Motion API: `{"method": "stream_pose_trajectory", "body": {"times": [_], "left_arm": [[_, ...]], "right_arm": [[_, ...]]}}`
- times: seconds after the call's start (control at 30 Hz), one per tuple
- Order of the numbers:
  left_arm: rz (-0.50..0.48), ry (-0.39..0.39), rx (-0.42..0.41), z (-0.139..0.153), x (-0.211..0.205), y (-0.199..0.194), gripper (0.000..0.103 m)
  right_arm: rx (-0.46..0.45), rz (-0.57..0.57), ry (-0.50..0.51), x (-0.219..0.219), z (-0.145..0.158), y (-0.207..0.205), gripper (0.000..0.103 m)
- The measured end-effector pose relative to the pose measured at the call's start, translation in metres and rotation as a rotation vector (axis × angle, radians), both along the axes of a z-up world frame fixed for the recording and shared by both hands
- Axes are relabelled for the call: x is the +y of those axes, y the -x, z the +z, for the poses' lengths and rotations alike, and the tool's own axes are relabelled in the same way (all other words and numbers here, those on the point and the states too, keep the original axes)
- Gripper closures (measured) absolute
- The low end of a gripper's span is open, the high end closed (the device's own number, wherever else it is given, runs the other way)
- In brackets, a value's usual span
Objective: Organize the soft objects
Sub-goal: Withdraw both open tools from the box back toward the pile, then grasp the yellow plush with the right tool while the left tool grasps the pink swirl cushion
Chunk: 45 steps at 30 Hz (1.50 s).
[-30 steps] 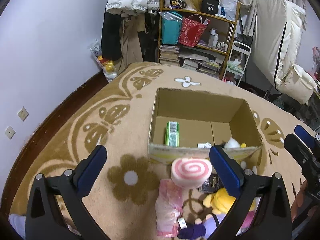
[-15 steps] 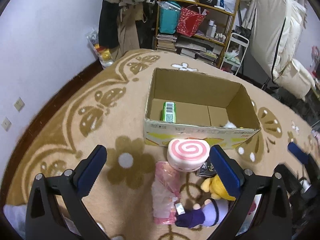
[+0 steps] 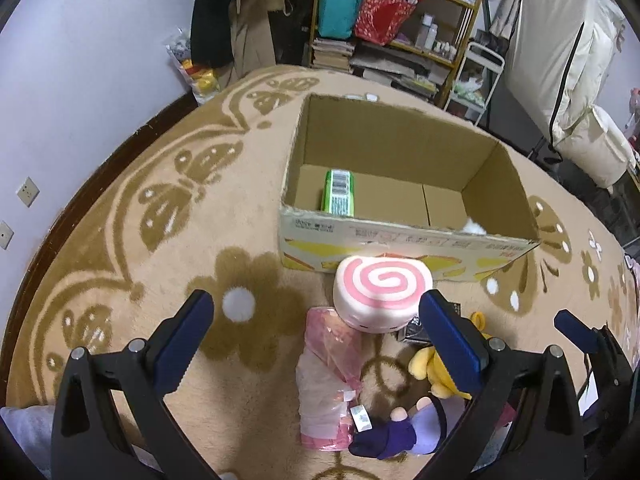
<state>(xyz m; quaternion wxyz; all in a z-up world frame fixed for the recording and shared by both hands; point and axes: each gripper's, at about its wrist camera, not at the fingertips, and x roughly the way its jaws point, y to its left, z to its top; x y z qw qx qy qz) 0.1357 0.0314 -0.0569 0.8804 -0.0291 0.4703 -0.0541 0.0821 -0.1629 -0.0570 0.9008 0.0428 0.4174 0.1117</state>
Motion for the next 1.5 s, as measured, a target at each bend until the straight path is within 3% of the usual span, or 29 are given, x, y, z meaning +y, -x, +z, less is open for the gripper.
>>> {"method": "stream_pose_trajectory", "body": {"times": [0.37, 0.7, 0.9, 1.17, 1.37, 1.4, 1.5], "left_arm": [[-0.057, -0.008, 0.065, -0.019, -0.016, -0.008, 0.002], [-0.099, 0.016, 0.124, -0.038, -0.029, -0.02, 0.002], [-0.141, 0.033, 0.135, -0.045, -0.04, -0.027, 0.002], [-0.158, -0.028, 0.138, -0.056, -0.055, -0.036, 0.002], [-0.147, 0.002, 0.157, -0.064, -0.056, -0.042, 0.002], [-0.143, 0.009, 0.158, -0.065, -0.055, -0.043, 0.002], [-0.132, -0.002, 0.166, -0.07, -0.055, -0.046, 0.019]], "right_arm": [[0.083, 0.02, -0.033, 0.007, -0.019, -0.01, 0.0], [0.19, -0.024, -0.002, 0.006, -0.043, -0.024, 0.0], [0.237, -0.065, -0.01, -0.002, -0.057, -0.031, 0.0], [0.301, -0.065, -0.068, -0.008, -0.073, -0.037, 0.0], [0.315, -0.048, -0.071, -0.007, -0.078, -0.041, 0.0], [0.316, -0.047, -0.067, -0.004, -0.08, -0.04, 0.0], [0.316, -0.038, -0.049, -0.001, -0.082, -0.04, 0.003]]}}
